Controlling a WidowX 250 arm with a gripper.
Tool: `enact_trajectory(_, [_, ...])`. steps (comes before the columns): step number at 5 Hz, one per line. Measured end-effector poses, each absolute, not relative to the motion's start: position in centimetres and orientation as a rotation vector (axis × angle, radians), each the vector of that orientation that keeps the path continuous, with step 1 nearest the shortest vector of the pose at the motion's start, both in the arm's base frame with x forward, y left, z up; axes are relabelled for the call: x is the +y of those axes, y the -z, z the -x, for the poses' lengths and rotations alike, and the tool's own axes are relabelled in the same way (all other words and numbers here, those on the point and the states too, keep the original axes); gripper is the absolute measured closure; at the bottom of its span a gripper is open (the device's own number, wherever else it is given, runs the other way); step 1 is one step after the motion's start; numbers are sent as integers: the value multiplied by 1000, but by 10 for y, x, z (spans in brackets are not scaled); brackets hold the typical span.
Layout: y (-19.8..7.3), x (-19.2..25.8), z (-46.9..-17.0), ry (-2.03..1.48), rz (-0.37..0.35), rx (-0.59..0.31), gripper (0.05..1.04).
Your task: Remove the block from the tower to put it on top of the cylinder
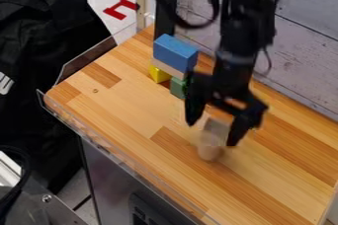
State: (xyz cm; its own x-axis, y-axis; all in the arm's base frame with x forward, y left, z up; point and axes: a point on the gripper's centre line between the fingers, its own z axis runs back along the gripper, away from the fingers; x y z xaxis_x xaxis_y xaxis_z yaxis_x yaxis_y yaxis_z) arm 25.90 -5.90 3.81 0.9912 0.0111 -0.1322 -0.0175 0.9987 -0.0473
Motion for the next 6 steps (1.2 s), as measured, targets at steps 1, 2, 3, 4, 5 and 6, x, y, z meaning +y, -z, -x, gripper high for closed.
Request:
enact_trajectory(1, [-56, -55, -261, -39, 61, 90, 83])
enact_trajectory(2, [-72, -51, -265, -53, 79, 50, 84])
enact_trajectory(3, [-74, -43, -267, -56, 76, 41, 84])
enact_trajectory(4, [-78, -32, -275, -59, 51, 19, 84])
enact_trajectory(5, [-82, -21, -278, -65, 14, 14, 84])
enact_trajectory(6, [-85, -10, -282, -91, 1, 2, 84])
